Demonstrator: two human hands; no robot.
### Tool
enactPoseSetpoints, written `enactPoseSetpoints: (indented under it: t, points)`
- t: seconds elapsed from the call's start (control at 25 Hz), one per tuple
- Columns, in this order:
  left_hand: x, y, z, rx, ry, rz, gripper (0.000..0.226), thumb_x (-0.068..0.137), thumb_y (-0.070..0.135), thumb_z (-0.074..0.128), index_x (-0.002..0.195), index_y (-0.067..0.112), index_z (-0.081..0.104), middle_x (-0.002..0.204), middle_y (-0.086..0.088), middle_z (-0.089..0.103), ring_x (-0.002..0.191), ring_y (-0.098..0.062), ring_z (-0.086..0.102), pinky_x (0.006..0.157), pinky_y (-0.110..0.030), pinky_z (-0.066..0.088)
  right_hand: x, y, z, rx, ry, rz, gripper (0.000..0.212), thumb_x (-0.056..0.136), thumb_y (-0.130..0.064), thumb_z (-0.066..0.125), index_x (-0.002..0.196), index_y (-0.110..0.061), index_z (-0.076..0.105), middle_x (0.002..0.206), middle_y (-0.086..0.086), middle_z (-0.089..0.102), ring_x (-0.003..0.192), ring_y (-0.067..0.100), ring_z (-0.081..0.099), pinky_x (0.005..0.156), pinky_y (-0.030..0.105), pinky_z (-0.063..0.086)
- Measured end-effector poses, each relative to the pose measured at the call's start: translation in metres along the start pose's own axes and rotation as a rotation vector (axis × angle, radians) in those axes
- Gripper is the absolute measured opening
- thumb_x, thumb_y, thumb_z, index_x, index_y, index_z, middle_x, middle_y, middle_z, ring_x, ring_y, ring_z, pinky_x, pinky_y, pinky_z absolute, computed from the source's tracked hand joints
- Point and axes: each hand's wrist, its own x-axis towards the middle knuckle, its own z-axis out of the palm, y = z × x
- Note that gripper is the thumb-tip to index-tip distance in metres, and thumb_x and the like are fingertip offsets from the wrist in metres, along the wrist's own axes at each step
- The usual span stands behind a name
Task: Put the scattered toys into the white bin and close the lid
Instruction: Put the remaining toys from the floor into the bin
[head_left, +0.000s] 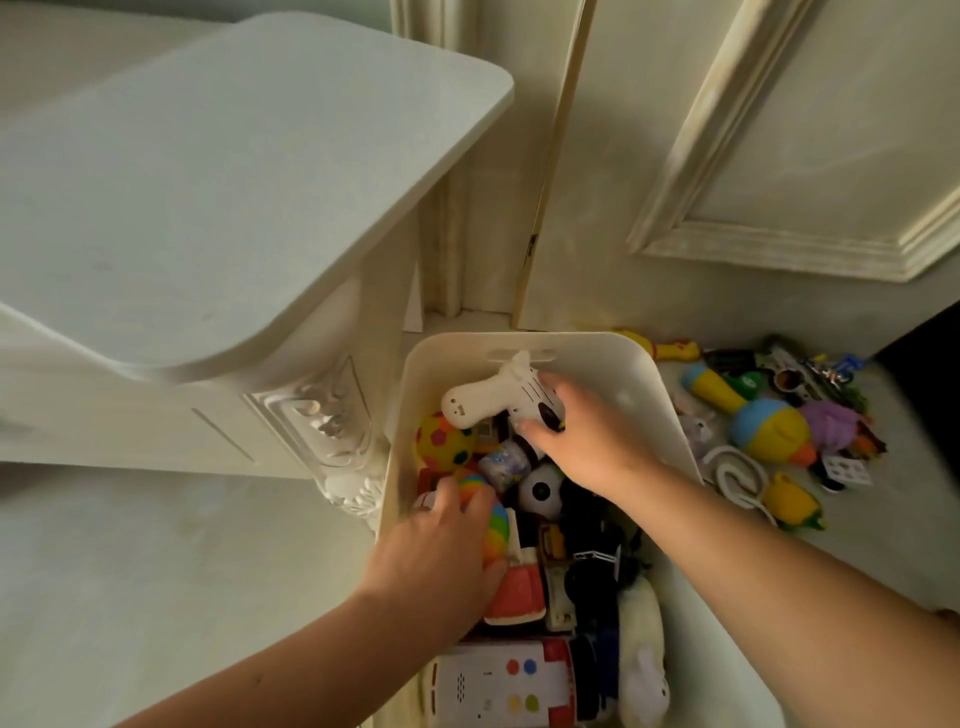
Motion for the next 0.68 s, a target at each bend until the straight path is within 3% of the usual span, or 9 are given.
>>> enactPoseSetpoints:
  t: [0.08,0.2,0.32,0.48,0.56,0.68]
  points:
    - [0.001,-0.004,0.007,0.037,-0.041,0.024,0.061,0.092,0.054,0.043,0.143,0.034,0.016,0.136,-0.004,0.037,0.11,-0.024,0.058,0.085,-0.035,0.052,0.001,0.004,0.006,0.025,0.023,-0.001,0.074,0.074,-0.053,0.065,0.139,-0.035,0.033,0.133,-0.004,0.051,0.118,0.022,0.054,0.094,0.045,0.049]
    - [0.002,-0.007,0.012,0.084,-0.077,0.049,0.066,0.093,0.054,0.043,0.146,0.039,0.006,0.141,-0.007,0.035,0.119,-0.027,0.053,0.091,-0.038,0.051,0.011,0.004,0.002,-0.055,0.119,0.087,0.059,0.078,-0.036,0.07,0.13,-0.024,0.045,0.127,0.001,0.05,0.108,0.025,0.057,0.087,0.043,0.051]
    - [0.004,-0.008,0.013,0.095,-0.048,0.048,0.063,0.091,0.054,0.046,0.141,0.033,0.015,0.136,-0.006,0.04,0.119,-0.027,0.052,0.089,-0.037,0.05,0.013,0.0,0.0,-0.045,0.102,0.118,0.049,0.078,-0.035,0.072,0.119,-0.02,0.051,0.118,-0.001,0.05,0.094,0.021,0.058,0.075,0.038,0.052]
    - [0.005,-0.007,0.012,0.09,-0.009,0.023,0.063,0.088,0.058,0.051,0.136,0.027,0.022,0.128,-0.002,0.044,0.113,-0.023,0.054,0.085,-0.034,0.05,0.009,0.002,-0.001,0.213,-0.028,0.174,0.06,0.07,-0.036,0.08,0.111,-0.024,0.039,0.092,-0.008,0.05,0.08,0.014,0.056,0.07,0.038,0.053]
    - [0.005,-0.008,0.012,0.086,0.005,0.006,0.062,0.088,0.059,0.051,0.132,0.024,0.024,0.125,-0.001,0.045,0.11,-0.021,0.056,0.083,-0.032,0.049,0.008,0.004,-0.001,0.228,-0.047,0.146,0.061,0.065,-0.035,0.083,0.105,-0.024,0.039,0.087,-0.009,0.049,0.079,0.014,0.055,0.067,0.037,0.051]
    - [0.004,-0.007,0.013,0.09,0.008,-0.003,0.062,0.089,0.06,0.049,0.129,0.021,0.024,0.124,-0.001,0.046,0.109,-0.019,0.056,0.081,-0.029,0.048,0.002,0.0,-0.015,0.082,0.176,-0.009,0.053,0.066,-0.033,0.081,0.1,-0.024,0.041,0.087,-0.007,0.052,0.076,0.017,0.055,0.063,0.037,0.047]
